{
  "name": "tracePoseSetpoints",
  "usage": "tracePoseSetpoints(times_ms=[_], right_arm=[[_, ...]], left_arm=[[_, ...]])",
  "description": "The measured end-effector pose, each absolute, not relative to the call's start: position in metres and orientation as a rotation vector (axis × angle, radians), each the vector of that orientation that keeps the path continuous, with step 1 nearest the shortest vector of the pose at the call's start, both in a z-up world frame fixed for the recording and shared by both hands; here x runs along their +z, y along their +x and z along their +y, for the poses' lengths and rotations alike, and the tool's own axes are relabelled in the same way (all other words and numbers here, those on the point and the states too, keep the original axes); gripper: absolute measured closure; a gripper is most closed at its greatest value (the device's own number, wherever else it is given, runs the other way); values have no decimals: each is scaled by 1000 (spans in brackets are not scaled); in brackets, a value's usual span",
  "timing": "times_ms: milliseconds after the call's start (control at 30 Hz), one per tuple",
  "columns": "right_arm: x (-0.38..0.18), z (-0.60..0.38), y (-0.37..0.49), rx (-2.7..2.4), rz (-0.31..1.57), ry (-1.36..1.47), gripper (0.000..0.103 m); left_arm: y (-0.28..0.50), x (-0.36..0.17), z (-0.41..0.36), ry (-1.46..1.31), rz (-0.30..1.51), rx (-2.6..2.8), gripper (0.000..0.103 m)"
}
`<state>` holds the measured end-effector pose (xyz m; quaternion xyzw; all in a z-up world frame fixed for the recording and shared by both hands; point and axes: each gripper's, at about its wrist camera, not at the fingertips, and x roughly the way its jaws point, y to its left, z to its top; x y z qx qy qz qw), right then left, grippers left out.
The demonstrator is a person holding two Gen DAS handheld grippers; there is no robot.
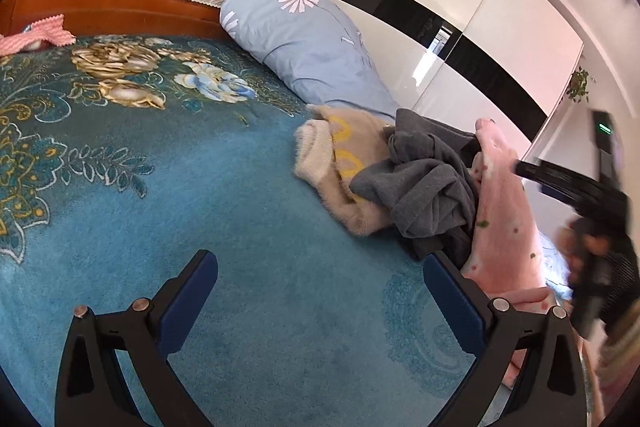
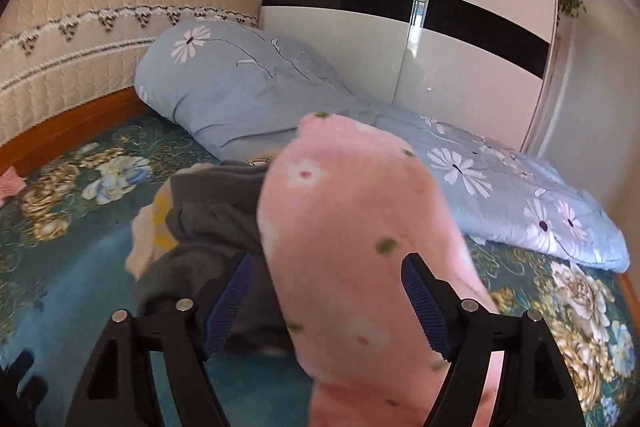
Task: Fold clothes
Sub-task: 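Lift the pink fleece garment with the right gripper, pulling it off the pile, then grasp the pink garment edge with the left gripper while the right gripper holds it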
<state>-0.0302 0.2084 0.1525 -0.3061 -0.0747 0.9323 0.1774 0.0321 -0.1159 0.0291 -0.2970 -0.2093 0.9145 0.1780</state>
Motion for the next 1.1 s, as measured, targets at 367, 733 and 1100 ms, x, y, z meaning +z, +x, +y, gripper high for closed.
tracePoseSetpoints(times_ms=[367, 733, 1100], right_arm=[[115, 183, -116, 2473, -263, -945, 53], [202, 229, -25, 2707, 107, -850, 95], [267, 86, 51, 3284, -37, -710, 95]], left_arm=[[18, 25, -119, -881, -644, 2551, 1], [26, 20, -127, -882, -714, 2541, 1], [50, 13, -203, -742, -1177, 2453, 1]])
